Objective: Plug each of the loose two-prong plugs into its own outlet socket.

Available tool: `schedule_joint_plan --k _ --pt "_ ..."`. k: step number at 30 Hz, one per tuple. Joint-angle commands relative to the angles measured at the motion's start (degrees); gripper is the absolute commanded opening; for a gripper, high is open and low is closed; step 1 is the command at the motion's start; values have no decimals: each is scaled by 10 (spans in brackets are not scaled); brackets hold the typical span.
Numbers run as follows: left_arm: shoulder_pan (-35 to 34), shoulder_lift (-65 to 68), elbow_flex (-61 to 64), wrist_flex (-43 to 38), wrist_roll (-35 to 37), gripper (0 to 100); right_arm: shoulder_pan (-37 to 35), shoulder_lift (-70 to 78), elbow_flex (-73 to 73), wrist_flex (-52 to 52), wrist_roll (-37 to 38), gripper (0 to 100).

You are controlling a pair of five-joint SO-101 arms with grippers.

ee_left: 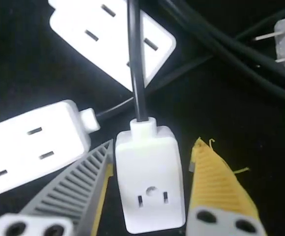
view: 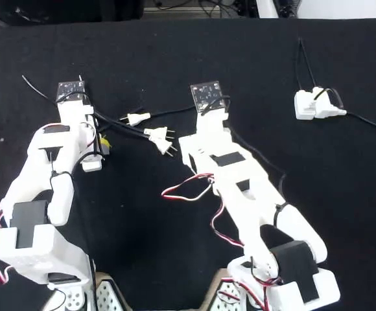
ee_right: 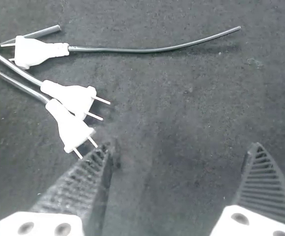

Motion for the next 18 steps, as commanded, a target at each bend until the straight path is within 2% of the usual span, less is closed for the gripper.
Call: schedule_joint_plan --k 1,6,7,9,14,18 --pt "16 -5 -12 25 -1 227 -10 1 -12 -7 3 378" --pt "50 -7 -13 84 -3 35 -10 1 -12 -7 3 378" --pt "54 -7 -13 91 -3 23 -10 1 -13 -7 3 378" --pt "62 -18 -13 110 -3 46 -10 1 -13 -7 3 378" --pt "85 -97 13 150 -2 30 -10 1 -14 -7 3 378" --pt "104 -187 76 148 -2 30 -10 1 -14 -7 3 378"
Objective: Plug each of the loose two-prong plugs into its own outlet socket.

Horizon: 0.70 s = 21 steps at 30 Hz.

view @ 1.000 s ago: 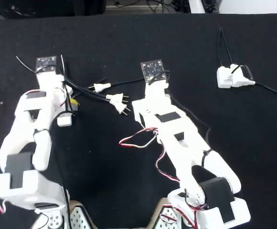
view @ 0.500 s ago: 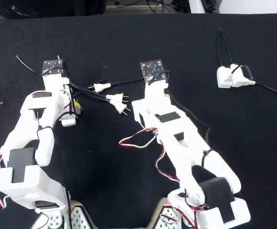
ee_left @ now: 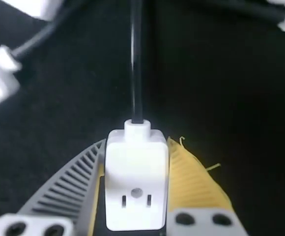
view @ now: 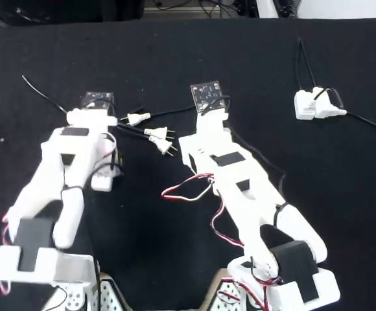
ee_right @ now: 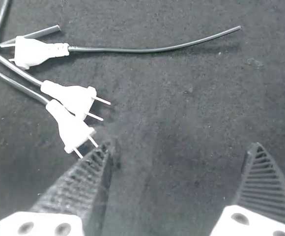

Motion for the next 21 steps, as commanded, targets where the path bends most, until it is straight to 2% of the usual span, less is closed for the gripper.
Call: schedule_joint_plan --k 1,7,10,13,21 --pt "25 -118 54 5 -2 30 -10 1 -14 -7 3 378" --pt "75 -170 97 10 -8 43 -10 1 -13 -7 3 378" --pt "116 -161 117 10 -58 130 -10 1 -12 -7 3 378" --pt "124 -153 131 10 -84 213 -8 1 -11 -7 3 378" --pt "122 -156 128 11 -102 184 -9 2 -11 -7 3 378"
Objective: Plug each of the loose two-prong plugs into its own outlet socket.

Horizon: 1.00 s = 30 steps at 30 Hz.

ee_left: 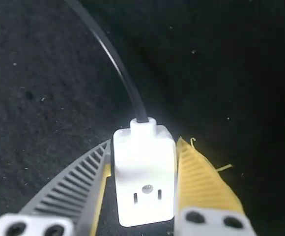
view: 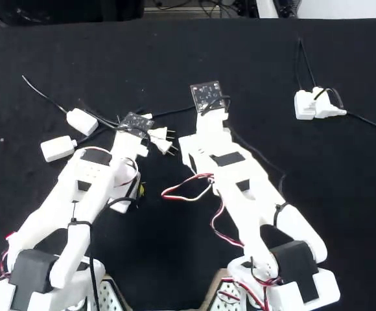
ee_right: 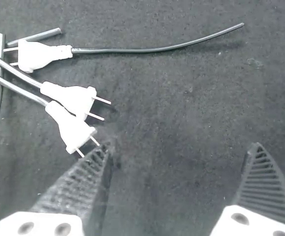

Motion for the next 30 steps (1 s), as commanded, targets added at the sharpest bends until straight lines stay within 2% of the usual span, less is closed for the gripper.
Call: schedule_joint_plan --k 1,8,12,21,24,30 --pt "-3 -11 -10 10 -8 184 -9 2 -11 -7 3 378" --pt "-15 -61 -36 82 5 191 -10 2 -11 -7 3 378" --pt "-14 -73 -36 97 28 254 -10 2 -12 -7 3 378" --pt "-22 -71 -35 79 29 255 -10 2 -11 -7 3 378" --pt "-60 -71 -37 63 25 255 -10 2 -11 -7 3 378" --pt "-198 -75 -41 4 25 255 -10 3 -11 -9 3 378"
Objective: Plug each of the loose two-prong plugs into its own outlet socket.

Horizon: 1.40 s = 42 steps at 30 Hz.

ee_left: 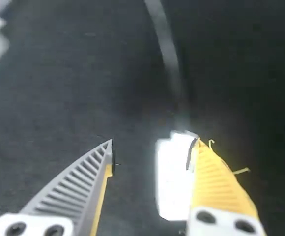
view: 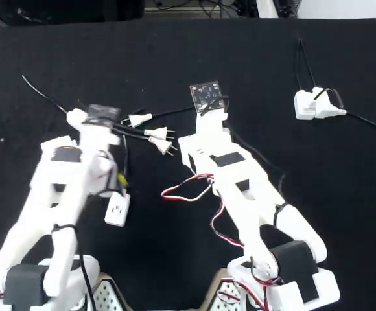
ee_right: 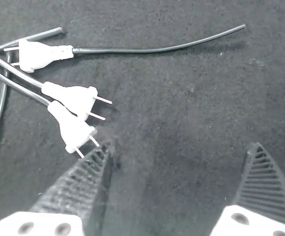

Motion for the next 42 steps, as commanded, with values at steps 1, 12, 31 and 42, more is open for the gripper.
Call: schedule_joint_plan --k 1,12,31,42 --pt "-93 -15 -37 -44 2 255 -8 3 -11 -9 3 378" --pt "-87 -12 -28 38 -162 255 -8 3 -12 -11 3 378" --pt "89 -19 16 84 -183 255 -4 -2 -14 -7 3 378" --pt "-109 -12 -49 82 -185 255 -4 -2 -15 -11 3 378"
